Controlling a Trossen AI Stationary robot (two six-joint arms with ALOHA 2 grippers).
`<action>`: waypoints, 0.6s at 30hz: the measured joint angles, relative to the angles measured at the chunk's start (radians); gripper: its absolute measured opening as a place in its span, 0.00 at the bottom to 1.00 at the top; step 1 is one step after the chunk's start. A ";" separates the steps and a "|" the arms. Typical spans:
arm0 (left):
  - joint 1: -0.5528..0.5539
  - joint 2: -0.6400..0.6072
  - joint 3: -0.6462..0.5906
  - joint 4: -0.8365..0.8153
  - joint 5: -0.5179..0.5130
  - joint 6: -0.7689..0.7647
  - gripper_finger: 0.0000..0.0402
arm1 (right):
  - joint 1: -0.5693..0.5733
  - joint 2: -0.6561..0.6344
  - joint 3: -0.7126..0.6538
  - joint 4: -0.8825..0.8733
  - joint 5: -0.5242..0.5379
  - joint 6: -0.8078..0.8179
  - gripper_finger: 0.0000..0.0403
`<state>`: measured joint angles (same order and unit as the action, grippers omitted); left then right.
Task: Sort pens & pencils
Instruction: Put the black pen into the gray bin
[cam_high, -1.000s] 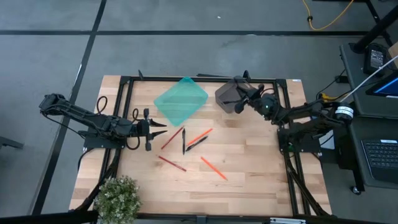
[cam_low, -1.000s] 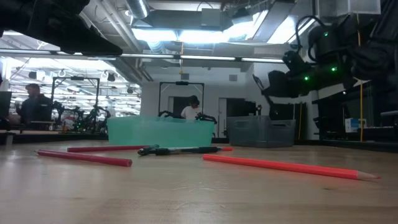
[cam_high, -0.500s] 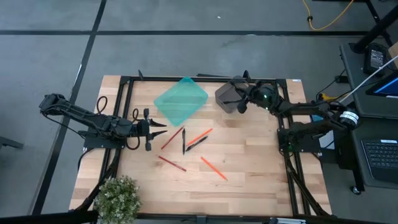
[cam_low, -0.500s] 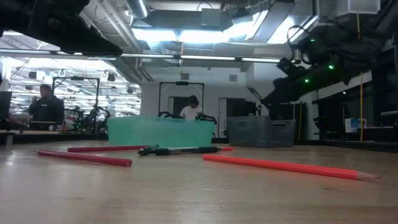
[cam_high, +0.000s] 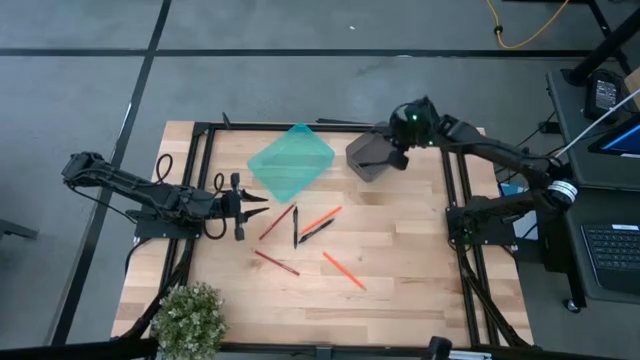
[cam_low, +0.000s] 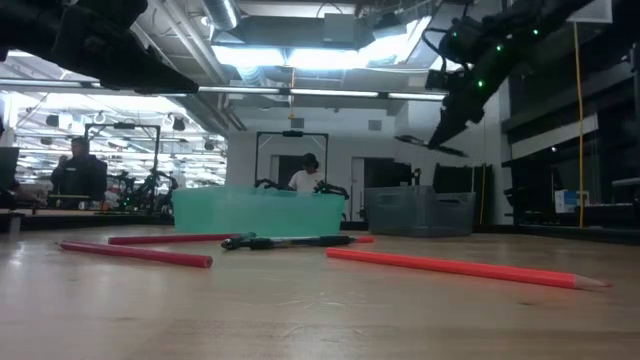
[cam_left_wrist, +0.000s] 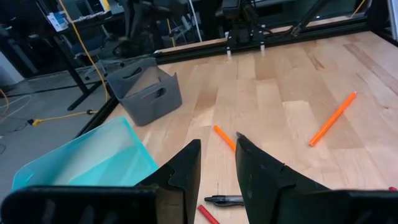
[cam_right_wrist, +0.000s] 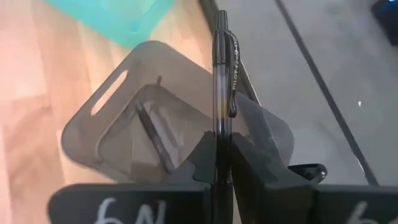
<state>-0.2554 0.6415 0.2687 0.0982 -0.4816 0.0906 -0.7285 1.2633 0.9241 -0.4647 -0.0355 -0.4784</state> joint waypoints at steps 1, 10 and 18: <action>0.000 0.000 0.000 0.000 0.000 0.000 0.23 | -0.003 0.003 0.016 -0.033 -0.015 -0.016 0.08; 0.000 0.000 0.000 0.000 0.000 -0.001 0.23 | -0.009 0.054 0.031 -0.125 -0.020 -0.080 0.08; 0.000 0.000 0.000 0.017 0.000 -0.001 0.23 | -0.006 0.173 0.032 -0.098 -0.020 -0.106 0.08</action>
<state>-0.2554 0.6415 0.2687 0.1149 -0.4815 0.0898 -0.7344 1.4360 0.9562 -0.5622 -0.0559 -0.5848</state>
